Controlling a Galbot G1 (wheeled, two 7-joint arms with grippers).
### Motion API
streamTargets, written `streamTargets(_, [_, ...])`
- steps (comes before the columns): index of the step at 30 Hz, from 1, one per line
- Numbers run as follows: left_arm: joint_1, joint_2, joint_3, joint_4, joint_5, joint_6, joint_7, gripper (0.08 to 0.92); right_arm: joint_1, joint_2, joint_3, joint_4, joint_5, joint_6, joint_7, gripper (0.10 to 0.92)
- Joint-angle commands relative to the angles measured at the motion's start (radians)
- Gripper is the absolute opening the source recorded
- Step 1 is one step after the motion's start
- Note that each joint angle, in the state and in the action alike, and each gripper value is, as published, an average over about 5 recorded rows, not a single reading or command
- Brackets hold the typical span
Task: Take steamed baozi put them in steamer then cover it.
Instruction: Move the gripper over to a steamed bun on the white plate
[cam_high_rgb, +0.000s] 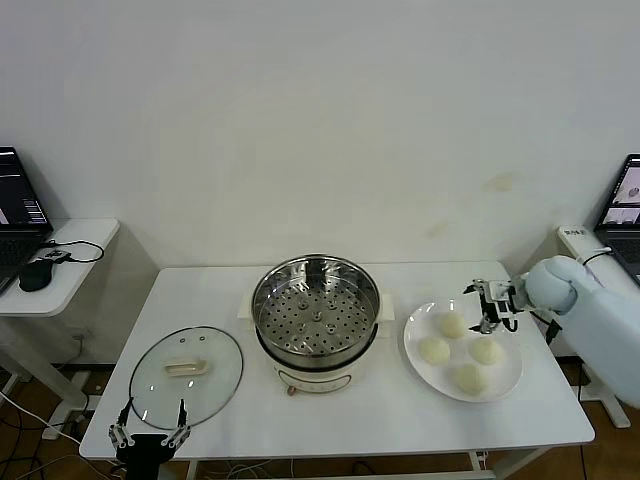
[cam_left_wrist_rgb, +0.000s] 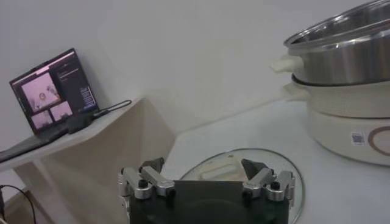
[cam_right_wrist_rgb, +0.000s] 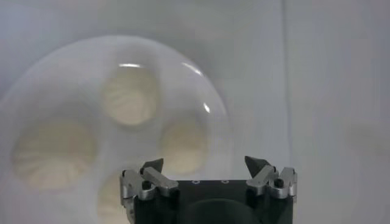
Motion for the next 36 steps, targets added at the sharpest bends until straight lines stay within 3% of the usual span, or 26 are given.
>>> streamTargets(1, [0.0, 0.001, -0.004, 0.0, 0.005, 0.005, -0.005, 0.823, 0.088, 0.109, -0.115, -0.162, -0.017, -0.007, -0.04, 0.823])
streamTargets(18, [-0.009, 0.001, -0.006, 0.015, -0.001, 0.002, -0.006, 0.823, 0.069, 0.2, -0.084, -0.282, -0.079, 0.0, -0.021, 0.809])
streamTargets(29, [-0.008, -0.001, -0.003, 0.013, -0.001, 0.001, -0.01, 0.823, 0.066, 0.21, -0.08, -0.298, -0.091, -0.003, -0.021, 0.642])
streamTargets(36, [-0.002, -0.003, -0.004, 0.009, -0.003, -0.001, -0.015, 0.823, 0.078, 0.184, -0.097, -0.259, -0.069, -0.003, -0.035, 0.585])
